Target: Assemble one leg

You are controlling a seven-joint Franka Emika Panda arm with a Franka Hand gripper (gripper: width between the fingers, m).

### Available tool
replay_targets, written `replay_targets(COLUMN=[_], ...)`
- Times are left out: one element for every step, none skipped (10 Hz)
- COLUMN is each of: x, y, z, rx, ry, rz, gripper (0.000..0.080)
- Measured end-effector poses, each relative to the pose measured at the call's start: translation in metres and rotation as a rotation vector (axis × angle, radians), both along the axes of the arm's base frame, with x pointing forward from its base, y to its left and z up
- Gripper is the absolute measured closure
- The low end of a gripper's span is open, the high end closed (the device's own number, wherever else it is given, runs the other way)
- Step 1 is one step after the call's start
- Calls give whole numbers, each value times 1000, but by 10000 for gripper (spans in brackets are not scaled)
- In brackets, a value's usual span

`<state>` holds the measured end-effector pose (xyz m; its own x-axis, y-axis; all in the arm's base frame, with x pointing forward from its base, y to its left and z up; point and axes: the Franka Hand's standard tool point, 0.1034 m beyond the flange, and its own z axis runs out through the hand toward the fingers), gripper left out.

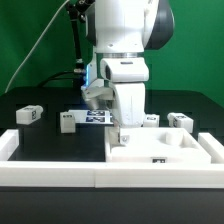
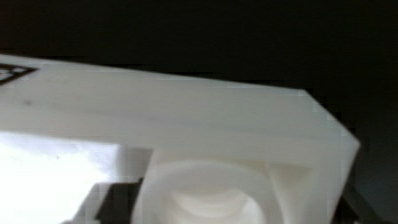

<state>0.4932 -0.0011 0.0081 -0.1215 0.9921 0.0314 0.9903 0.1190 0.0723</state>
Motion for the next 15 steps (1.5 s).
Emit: replay_targets(x=[5, 10, 11, 11, 11, 11, 11, 11, 11, 11, 11, 11, 11, 11, 11], y=[4, 7, 11, 16, 19, 19, 18, 18, 18, 18, 18, 17, 17, 17, 17], z=[0, 0, 0, 0, 0, 0, 0, 0, 0, 0, 0, 0, 0, 0, 0], rx=[1, 1, 2, 1, 1, 1, 0, 0, 0, 0, 0, 0, 0, 0, 0], ry=[-2, -4, 0, 9, 15, 17, 17, 17, 17, 17, 17, 17, 17, 17, 17], rz=[2, 6, -5, -11, -24, -37, -38, -38, -39, -39, -39, -40, -40, -40, -40], gripper=[399, 399, 399, 399, 399, 399, 399, 399, 215, 167, 167, 153, 153, 150, 151])
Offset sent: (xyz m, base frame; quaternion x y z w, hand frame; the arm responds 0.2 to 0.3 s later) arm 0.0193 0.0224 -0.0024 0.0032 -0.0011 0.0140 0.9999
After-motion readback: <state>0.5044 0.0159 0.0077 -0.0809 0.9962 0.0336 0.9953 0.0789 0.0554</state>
